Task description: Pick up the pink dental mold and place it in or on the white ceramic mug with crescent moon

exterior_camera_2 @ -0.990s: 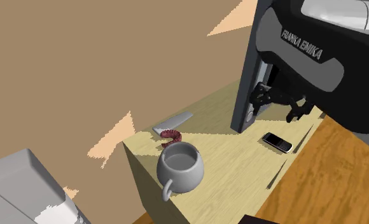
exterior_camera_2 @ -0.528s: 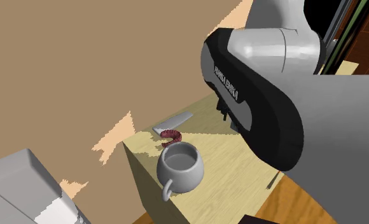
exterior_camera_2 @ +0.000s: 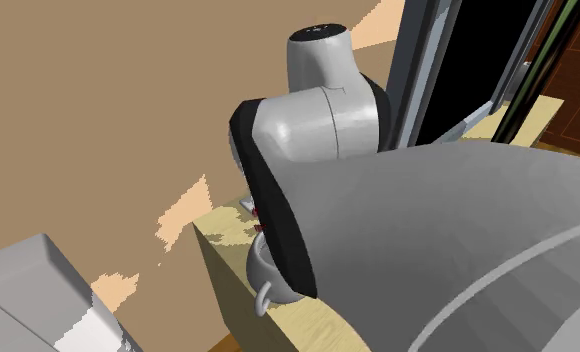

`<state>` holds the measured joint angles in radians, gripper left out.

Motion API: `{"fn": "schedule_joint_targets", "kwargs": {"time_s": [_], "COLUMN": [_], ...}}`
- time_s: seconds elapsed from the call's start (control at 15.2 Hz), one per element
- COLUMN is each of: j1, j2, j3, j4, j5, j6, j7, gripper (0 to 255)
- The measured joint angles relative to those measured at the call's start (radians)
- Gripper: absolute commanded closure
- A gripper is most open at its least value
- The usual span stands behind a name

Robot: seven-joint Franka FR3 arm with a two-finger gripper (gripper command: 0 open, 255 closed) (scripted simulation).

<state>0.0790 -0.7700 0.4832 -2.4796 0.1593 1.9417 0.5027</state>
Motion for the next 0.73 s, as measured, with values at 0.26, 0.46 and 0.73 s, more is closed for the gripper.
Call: {"fn": "schedule_joint_targets", "kwargs": {"time_s": [0.26,0.46,0.73], "j1": [-0.027,-0.075,-0.17], "j2": [0.084,0.171,0.282], "j3": [0.154,0.286,0.465], "j4": [0.041,0.101,0.17], "j5": [-0.01,-0.042,-0.116], "j6": [0.053,0.083,0.116], "j7": [0.144,0.264,0.419], "gripper": [0,0,0]}}
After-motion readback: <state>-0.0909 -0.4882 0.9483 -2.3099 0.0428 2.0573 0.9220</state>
